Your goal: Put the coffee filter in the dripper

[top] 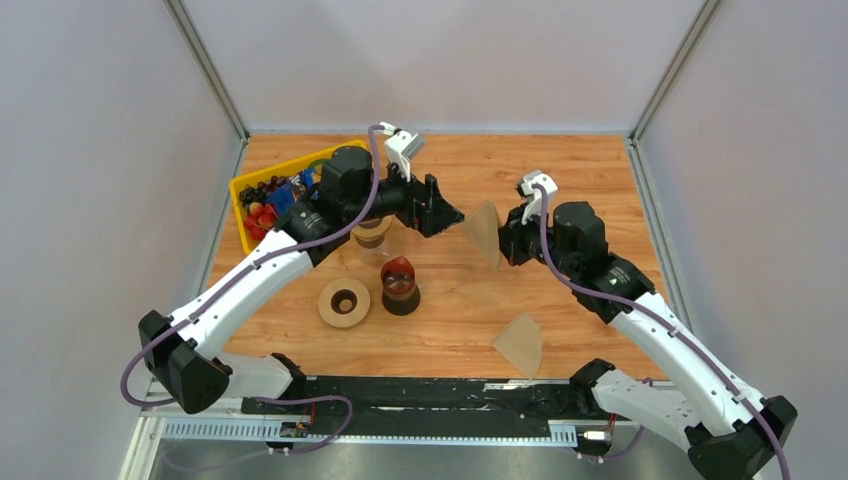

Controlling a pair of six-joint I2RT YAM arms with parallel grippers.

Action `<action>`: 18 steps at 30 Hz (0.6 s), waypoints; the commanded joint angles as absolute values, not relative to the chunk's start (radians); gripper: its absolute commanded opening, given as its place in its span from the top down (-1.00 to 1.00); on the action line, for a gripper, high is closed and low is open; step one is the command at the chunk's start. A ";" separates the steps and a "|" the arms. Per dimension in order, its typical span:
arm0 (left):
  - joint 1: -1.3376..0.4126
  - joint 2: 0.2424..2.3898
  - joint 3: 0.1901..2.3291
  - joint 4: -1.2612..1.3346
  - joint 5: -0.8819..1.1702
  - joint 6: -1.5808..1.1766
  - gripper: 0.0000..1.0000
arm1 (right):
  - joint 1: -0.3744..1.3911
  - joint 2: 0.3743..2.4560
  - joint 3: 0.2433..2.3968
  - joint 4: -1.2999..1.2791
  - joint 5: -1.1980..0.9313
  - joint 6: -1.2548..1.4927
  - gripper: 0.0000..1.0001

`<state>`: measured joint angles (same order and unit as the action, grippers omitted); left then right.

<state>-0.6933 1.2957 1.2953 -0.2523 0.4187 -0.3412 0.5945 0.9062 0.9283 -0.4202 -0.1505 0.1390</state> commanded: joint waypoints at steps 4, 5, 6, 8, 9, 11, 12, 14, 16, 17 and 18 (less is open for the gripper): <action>-0.719 1.339 1.316 -0.127 0.466 -0.549 -1.00 | 0.649 0.944 0.936 -0.262 0.035 0.196 1.00; -0.724 1.350 1.318 -0.119 0.465 -0.555 -1.00 | 0.657 0.954 0.942 -0.257 0.056 0.211 1.00; -0.734 1.358 1.322 -0.120 0.464 -0.554 -1.00 | 0.663 0.963 0.950 -0.256 0.074 0.236 1.00; -0.748 1.375 1.322 -0.130 0.467 -0.532 -1.00 | 0.664 0.982 0.963 -0.257 0.108 0.297 1.00; -0.755 1.381 1.319 -0.140 0.469 -0.498 -1.00 | 0.663 0.989 0.968 -0.259 0.118 0.328 1.00; -0.776 1.379 1.302 -0.171 0.429 -0.437 -1.00 | 0.664 1.008 0.989 -0.283 0.126 0.390 1.00; -0.793 1.376 1.289 -0.182 0.398 -0.407 -1.00 | 0.664 1.021 1.005 -0.308 0.126 0.423 1.00; -0.814 1.366 1.267 -0.211 0.289 -0.382 -1.00 | 0.664 1.049 1.039 -0.362 0.122 0.488 1.00; -0.830 1.362 1.253 -0.209 0.219 -0.375 -1.00 | 0.664 1.089 1.073 -0.414 0.113 0.541 1.00; -0.837 1.364 1.252 -0.206 0.192 -0.374 -1.00 | 0.664 1.106 1.090 -0.439 0.114 0.567 1.00; -0.841 1.367 1.250 -0.201 0.181 -0.375 -1.00 | 0.665 1.121 1.107 -0.461 0.114 0.588 1.00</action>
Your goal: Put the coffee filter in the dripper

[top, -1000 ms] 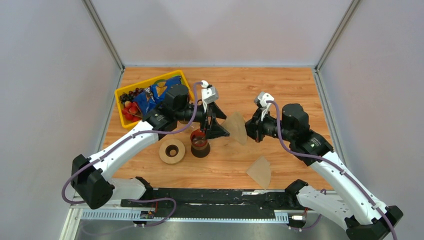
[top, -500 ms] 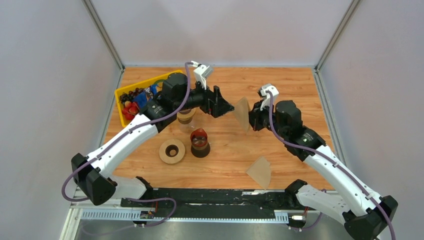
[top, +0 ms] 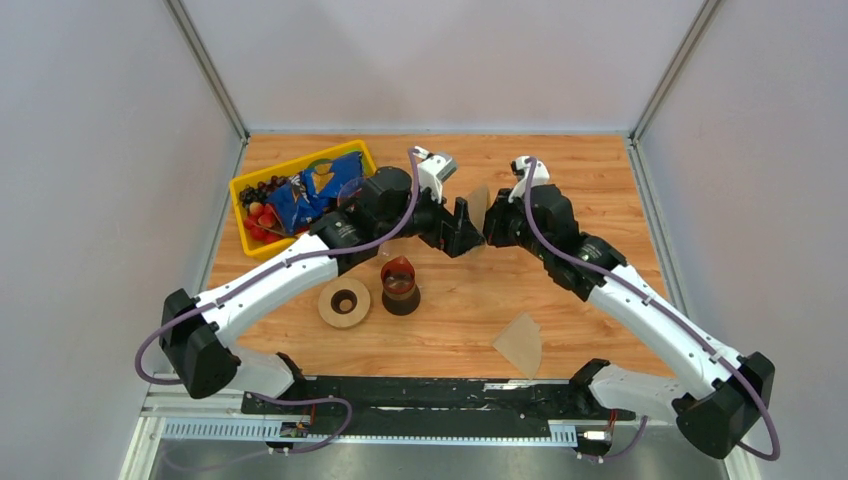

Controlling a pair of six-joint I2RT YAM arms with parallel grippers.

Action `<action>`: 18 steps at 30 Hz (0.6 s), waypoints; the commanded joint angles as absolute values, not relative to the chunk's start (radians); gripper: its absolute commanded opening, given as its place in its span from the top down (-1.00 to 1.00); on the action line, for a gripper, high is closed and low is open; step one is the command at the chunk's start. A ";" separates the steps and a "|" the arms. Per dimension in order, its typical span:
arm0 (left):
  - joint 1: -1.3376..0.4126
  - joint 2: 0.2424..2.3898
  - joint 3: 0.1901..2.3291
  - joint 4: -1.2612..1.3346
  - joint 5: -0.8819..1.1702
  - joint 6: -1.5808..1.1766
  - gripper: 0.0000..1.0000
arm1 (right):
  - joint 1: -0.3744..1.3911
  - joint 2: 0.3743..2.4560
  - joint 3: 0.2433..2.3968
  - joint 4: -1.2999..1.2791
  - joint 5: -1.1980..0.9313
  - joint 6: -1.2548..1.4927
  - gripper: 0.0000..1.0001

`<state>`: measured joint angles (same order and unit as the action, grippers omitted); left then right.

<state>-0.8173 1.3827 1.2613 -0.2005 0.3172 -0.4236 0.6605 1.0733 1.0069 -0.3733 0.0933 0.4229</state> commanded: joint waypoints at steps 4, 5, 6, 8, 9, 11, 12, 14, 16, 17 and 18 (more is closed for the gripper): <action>-0.881 1.395 1.261 -0.208 0.053 -0.360 -1.00 | 0.664 1.170 1.166 -0.537 0.120 0.651 1.00; -0.895 1.398 1.264 -0.212 0.000 -0.356 -1.00 | 0.664 1.181 1.185 -0.559 0.127 0.663 1.00; -0.902 1.403 1.270 -0.221 -0.024 -0.351 -1.00 | 0.664 1.187 1.195 -0.573 0.130 0.667 1.00; -0.918 1.406 1.275 -0.227 -0.088 -0.341 -1.00 | 0.664 1.193 1.199 -0.588 0.136 0.687 1.00; -0.929 1.407 1.273 -0.225 -0.118 -0.335 -1.00 | 0.663 1.192 1.200 -0.589 0.138 0.702 1.00; -0.939 1.409 1.272 -0.220 -0.133 -0.324 -1.00 | 0.663 1.193 1.204 -0.590 0.133 0.721 1.00; -0.942 1.411 1.272 -0.220 -0.137 -0.323 -1.00 | 0.663 1.195 1.208 -0.592 0.128 0.724 1.00; -0.946 1.415 1.268 -0.222 -0.158 -0.327 -1.00 | 0.663 1.194 1.212 -0.591 0.118 0.727 1.00; -0.946 1.416 1.268 -0.227 -0.191 -0.336 -1.00 | 0.661 1.191 1.212 -0.592 0.114 0.724 1.00; -0.947 1.415 1.268 -0.228 -0.204 -0.340 -1.00 | 0.662 1.190 1.211 -0.592 0.112 0.717 1.00; -0.947 1.412 1.269 -0.229 -0.222 -0.346 -1.00 | 0.661 1.190 1.208 -0.592 0.106 0.712 1.00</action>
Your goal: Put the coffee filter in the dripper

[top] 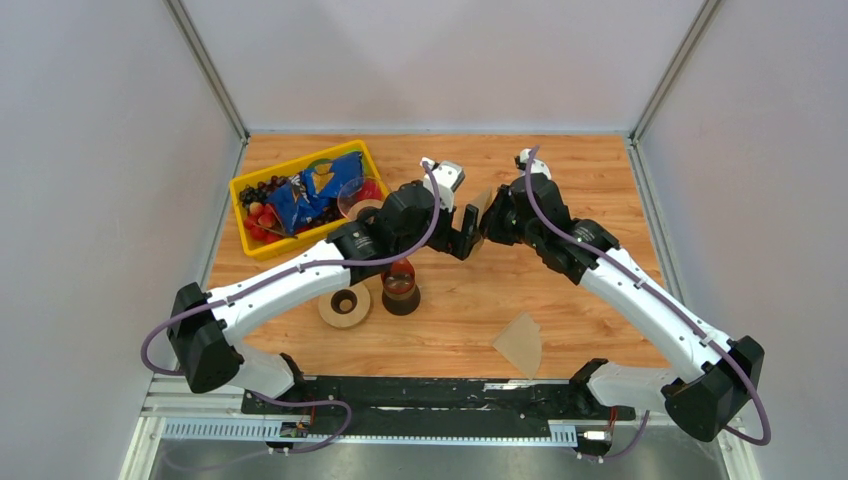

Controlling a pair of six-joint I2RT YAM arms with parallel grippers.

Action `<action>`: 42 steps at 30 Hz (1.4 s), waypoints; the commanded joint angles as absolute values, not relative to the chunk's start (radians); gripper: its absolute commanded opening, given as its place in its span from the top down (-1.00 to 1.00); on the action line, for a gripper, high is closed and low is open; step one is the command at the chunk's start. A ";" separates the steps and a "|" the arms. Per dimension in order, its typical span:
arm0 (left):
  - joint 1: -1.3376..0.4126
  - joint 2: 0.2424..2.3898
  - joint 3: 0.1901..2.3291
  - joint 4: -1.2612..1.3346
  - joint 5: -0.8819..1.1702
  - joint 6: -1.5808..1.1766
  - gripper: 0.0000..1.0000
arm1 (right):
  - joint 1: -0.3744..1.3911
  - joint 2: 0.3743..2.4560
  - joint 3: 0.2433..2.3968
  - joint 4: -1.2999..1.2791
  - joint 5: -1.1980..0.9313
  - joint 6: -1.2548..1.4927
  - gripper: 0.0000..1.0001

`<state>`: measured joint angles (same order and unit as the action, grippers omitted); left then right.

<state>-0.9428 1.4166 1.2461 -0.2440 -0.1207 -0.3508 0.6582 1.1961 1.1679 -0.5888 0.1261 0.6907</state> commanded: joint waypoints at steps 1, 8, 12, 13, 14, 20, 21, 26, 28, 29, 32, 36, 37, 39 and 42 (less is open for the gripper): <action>-0.947 1.410 1.267 -0.228 -0.229 -0.348 -1.00 | 0.661 1.189 1.208 -0.592 0.100 0.706 1.00; -0.947 1.380 1.248 -0.218 -0.350 -0.360 -1.00 | 0.661 1.174 1.183 -0.591 0.110 0.674 1.00; -0.948 1.385 1.256 -0.218 -0.340 -0.361 -1.00 | 0.661 1.172 1.180 -0.572 0.087 0.631 1.00; -0.947 1.390 1.262 -0.217 -0.336 -0.361 -1.00 | 0.661 1.172 1.177 -0.565 0.081 0.625 1.00; -0.947 1.399 1.266 -0.217 -0.329 -0.361 -1.00 | 0.662 1.172 1.175 -0.560 0.076 0.620 1.00; -0.948 1.473 1.336 -0.250 -0.300 -0.360 -1.00 | 0.663 1.169 1.169 -0.545 0.093 0.602 1.00; -0.949 1.490 1.352 -0.259 -0.299 -0.357 -1.00 | 0.663 1.168 1.167 -0.545 0.096 0.602 1.00; -0.953 1.544 1.400 -0.297 -0.304 -0.345 -0.99 | 0.662 1.170 1.167 -0.541 0.101 0.590 1.00; -0.956 1.566 1.427 -0.322 -0.319 -0.345 -0.92 | 0.663 1.174 1.167 -0.540 0.099 0.579 1.00; -0.957 1.577 1.434 -0.328 -0.332 -0.345 -0.89 | 0.663 1.177 1.167 -0.541 0.098 0.575 1.00; -0.959 1.597 1.458 -0.345 -0.330 -0.342 -0.74 | 0.663 1.186 1.166 -0.540 0.097 0.565 1.00; -0.960 1.612 1.465 -0.338 -0.264 -0.336 -0.58 | 0.663 1.196 1.169 -0.540 0.104 0.550 1.00; -0.960 1.613 1.465 -0.335 -0.243 -0.335 -0.54 | 0.663 1.196 1.170 -0.540 0.108 0.547 1.00; -0.960 1.613 1.465 -0.333 -0.214 -0.329 -0.53 | 0.663 1.195 1.170 -0.541 0.115 0.536 1.00; -0.959 1.605 1.458 -0.328 -0.186 -0.321 -0.51 | 0.663 1.189 1.164 -0.540 0.123 0.524 1.00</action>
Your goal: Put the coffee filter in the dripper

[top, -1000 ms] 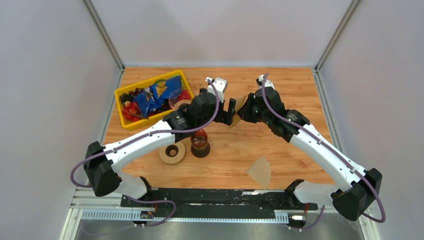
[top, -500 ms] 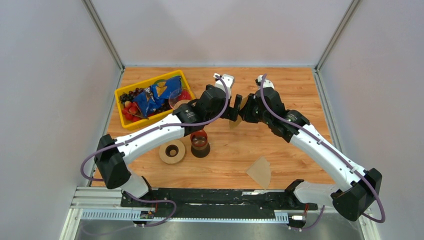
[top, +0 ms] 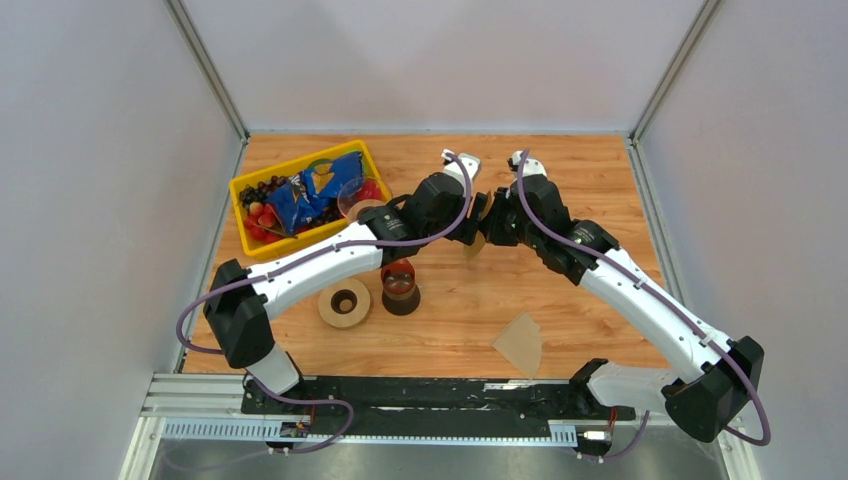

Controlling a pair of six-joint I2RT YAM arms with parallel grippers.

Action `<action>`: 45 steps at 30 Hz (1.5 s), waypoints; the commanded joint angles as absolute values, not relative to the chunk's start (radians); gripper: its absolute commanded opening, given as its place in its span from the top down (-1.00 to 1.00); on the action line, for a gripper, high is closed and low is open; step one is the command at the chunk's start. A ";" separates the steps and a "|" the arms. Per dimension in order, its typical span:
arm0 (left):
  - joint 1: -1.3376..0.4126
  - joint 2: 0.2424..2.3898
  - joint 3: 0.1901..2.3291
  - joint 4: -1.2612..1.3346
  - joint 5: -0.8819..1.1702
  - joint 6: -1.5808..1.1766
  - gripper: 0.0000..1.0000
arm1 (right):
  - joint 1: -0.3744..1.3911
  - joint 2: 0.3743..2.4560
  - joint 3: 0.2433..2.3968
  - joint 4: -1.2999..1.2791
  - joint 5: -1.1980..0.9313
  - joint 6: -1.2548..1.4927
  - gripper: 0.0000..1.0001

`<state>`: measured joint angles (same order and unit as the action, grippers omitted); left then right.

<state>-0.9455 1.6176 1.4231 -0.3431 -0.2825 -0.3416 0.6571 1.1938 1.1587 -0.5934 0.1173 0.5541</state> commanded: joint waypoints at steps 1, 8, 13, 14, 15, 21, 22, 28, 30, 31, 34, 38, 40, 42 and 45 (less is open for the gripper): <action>-0.960 1.602 1.454 -0.324 -0.177 -0.319 -0.49 | 0.663 1.188 1.163 -0.541 0.121 0.521 1.00; -0.959 1.608 1.445 -0.311 -0.213 -0.325 -0.28 | 0.663 1.189 1.153 -0.541 0.064 0.475 1.00; -0.959 1.616 1.453 -0.330 -0.247 -0.335 0.11 | 0.661 1.177 1.130 -0.544 0.080 0.464 1.00; -0.960 1.616 1.455 -0.334 -0.260 -0.338 0.23 | 0.661 1.175 1.127 -0.547 0.083 0.463 1.00; -0.959 1.616 1.458 -0.343 -0.269 -0.343 0.28 | 0.661 1.175 1.124 -0.551 0.088 0.463 1.00; -0.959 1.603 1.452 -0.373 -0.374 -0.359 0.53 | 0.659 1.166 1.102 -0.578 0.144 0.463 1.00; -0.960 1.600 1.450 -0.374 -0.388 -0.357 0.58 | 0.657 1.164 1.100 -0.586 0.153 0.462 1.00; -0.959 1.591 1.440 -0.406 -0.442 -0.341 0.77 | 0.645 1.149 1.100 -0.623 0.198 0.439 1.00; -0.960 1.584 1.432 -0.414 -0.453 -0.332 0.79 | 0.639 1.147 1.098 -0.635 0.214 0.425 1.00; -0.960 1.577 1.430 -0.416 -0.452 -0.328 0.80 | 0.637 1.145 1.098 -0.641 0.217 0.416 1.00; -0.959 1.550 1.404 -0.410 -0.435 -0.299 0.81 | 0.627 1.146 1.103 -0.665 0.209 0.384 1.00; -0.959 1.518 1.361 -0.398 -0.375 -0.241 0.81 | 0.623 1.150 1.119 -0.698 0.170 0.301 1.00; -0.959 1.505 1.344 -0.397 -0.336 -0.206 0.81 | 0.623 1.150 1.124 -0.707 0.135 0.250 1.00; -0.959 1.492 1.327 -0.397 -0.295 -0.170 0.81 | 0.623 1.152 1.133 -0.721 0.099 0.198 1.00; -0.959 1.470 1.298 -0.393 -0.262 -0.122 0.81 | 0.623 1.153 1.148 -0.749 0.074 0.138 1.00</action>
<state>-0.9699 1.5356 1.3262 -0.3775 -0.2920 -0.2321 0.6361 1.1767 1.1004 -0.6682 0.0944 0.2703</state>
